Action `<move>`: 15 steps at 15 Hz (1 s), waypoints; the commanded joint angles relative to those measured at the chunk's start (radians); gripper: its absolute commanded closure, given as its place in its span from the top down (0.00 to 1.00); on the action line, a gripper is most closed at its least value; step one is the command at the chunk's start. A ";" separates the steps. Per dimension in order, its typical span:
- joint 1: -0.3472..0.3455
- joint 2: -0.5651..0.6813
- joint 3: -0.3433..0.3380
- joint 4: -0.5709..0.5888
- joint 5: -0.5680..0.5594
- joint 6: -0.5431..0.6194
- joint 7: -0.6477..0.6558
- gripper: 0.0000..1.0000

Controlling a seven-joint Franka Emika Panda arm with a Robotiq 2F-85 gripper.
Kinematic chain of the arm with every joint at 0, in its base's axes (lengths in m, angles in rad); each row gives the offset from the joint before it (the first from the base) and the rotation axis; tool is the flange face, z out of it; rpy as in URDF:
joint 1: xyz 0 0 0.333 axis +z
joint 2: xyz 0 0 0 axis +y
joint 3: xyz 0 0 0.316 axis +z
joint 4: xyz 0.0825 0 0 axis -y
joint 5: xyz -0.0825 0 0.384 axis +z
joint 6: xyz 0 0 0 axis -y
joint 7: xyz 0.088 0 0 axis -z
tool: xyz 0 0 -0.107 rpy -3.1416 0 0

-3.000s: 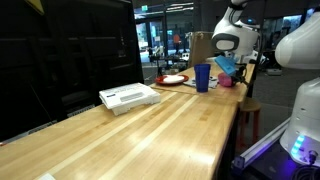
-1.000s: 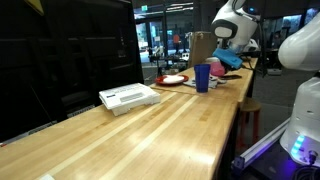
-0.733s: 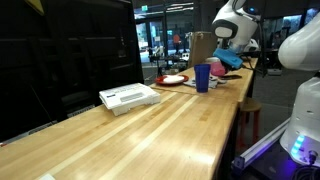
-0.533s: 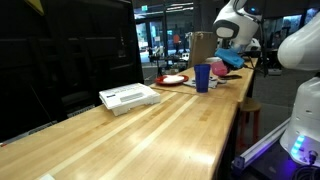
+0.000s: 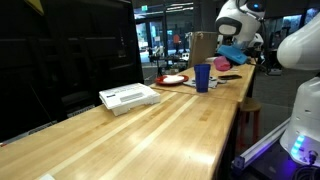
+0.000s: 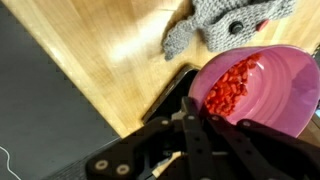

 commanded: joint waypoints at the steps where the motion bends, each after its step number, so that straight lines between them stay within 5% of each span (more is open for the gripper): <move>1: 0.003 -0.076 0.018 -0.010 0.001 0.002 -0.028 0.01; 15: 0.050 -0.173 0.066 0.018 -0.002 0.006 -0.057 0.01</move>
